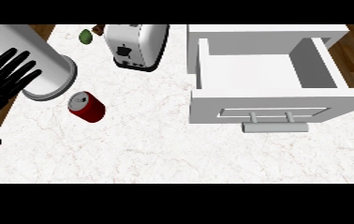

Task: Pick up the can, place it into the drawer and close the drawer

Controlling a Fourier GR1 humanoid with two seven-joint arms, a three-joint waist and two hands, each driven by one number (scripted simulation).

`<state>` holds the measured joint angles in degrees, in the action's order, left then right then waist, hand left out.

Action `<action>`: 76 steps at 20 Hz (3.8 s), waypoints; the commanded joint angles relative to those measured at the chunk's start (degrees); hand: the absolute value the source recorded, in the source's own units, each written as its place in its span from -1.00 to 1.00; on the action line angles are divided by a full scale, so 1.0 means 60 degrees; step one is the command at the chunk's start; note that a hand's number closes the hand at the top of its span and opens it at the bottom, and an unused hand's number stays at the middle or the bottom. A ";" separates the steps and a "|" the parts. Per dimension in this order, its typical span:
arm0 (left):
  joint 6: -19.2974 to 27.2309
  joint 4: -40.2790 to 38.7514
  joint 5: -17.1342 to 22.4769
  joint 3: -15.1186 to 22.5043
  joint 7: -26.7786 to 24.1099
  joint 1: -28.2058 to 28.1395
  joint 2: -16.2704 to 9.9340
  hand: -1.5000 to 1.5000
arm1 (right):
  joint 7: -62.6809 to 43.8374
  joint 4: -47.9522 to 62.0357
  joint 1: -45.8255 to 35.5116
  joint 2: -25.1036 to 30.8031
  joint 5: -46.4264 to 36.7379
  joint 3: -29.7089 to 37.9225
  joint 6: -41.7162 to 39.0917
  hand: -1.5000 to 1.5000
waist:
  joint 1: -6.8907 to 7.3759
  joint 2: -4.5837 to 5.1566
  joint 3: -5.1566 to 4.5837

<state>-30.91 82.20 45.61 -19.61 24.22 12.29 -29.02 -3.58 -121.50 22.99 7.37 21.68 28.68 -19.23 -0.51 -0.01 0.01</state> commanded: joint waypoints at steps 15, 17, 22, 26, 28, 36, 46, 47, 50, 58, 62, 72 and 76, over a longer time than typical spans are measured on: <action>-0.0032 -0.3109 -0.4030 0.0734 -0.3579 0.0531 0.1384 -1.00 | -0.0649 -0.0430 -0.0025 -0.0372 0.0348 0.0933 -0.0686 -1.00 | -0.0008 0.0014 -0.0007; -0.0149 -0.3522 -0.3758 0.0523 -0.3219 0.0954 0.0992 -1.00 | -0.0810 -0.0599 0.0240 -0.0484 0.0464 0.1033 -0.1006 -1.00 | -0.0004 0.0007 -0.0005; -0.0425 -0.5571 -0.4898 0.0253 -0.5525 0.1096 0.0701 -1.00 | -0.0548 -0.0425 0.0119 -0.0841 0.0103 0.0901 -0.1107 -1.00 | -0.0046 0.0033 -0.0010; -0.0273 -0.6842 -0.5569 0.0435 -0.6465 0.1627 0.0734 -1.00 | -0.1060 -0.0762 0.0367 -0.0275 0.1408 0.1773 -0.1434 -1.00 | -0.0089 0.0025 -0.0012; -0.0233 -0.7334 -0.5733 0.0388 -0.6984 0.1495 0.0754 -1.00 | -0.1091 -0.0822 -0.0023 -0.0655 0.0658 0.1282 -0.1168 -1.00 | -0.0053 0.0036 -0.0013; -0.0411 -0.9938 -0.6675 0.0571 -0.8582 0.2490 0.0468 -1.00 | -0.0880 -0.0383 0.0325 -0.0387 0.1576 0.2199 -0.2002 -1.00 | -0.0151 0.0044 -0.0018; -0.0641 -1.1803 -0.7010 0.0511 -0.9331 0.3219 0.0509 -1.00 | -0.1646 -0.1013 0.0029 -0.0567 0.1597 0.2008 -0.1634 -1.00 | -0.0255 0.0096 -0.0038; -0.0761 -1.1722 -0.7236 0.0736 -0.9973 0.2604 0.0717 -1.00 | -0.1414 -0.0592 -0.0245 -0.0382 0.1455 0.2218 -0.1608 -1.00 | -0.0192 0.0090 -0.0034; -0.0541 -1.1925 -0.7089 0.0628 -0.9339 0.3230 0.1074 -1.00 | -0.1602 -0.1159 0.0282 -0.0817 0.1513 0.2104 -0.1811 -1.00 | -0.0222 0.0074 -0.0030; -0.0695 -1.2392 -0.6640 0.0118 -0.8768 0.3977 0.0972 1.00 | -0.1773 -0.1012 0.0128 -0.0610 0.1788 0.2234 -0.1984 -1.00 | -0.0269 0.0112 -0.0037; -0.1850 -1.2344 -0.6645 0.0239 -0.8597 0.3943 0.1130 1.00 | -0.1667 -0.1001 0.0034 -0.0862 0.1488 0.2171 -0.1937 -1.00 | -0.0242 0.0101 -0.0034; -0.2804 -1.1272 -0.6319 0.0214 -0.8627 0.4329 0.1378 1.00 | -0.1819 -0.1480 0.0291 -0.1216 0.1627 0.2065 -0.1663 -1.00 | -0.0078 0.0012 -0.0012; -0.0181 -1.0767 -0.5808 -0.0231 -0.8728 0.3943 0.2552 1.00 | -0.1164 -0.1141 0.1134 -0.1223 0.1922 0.2420 -0.2293 -1.00 | -0.0005 -0.0098 0.0017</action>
<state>-37.24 15.35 8.29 -18.99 -25.60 36.93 -17.72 -13.34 -128.93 25.28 0.46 31.24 41.67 -30.51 -0.85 -0.01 -0.04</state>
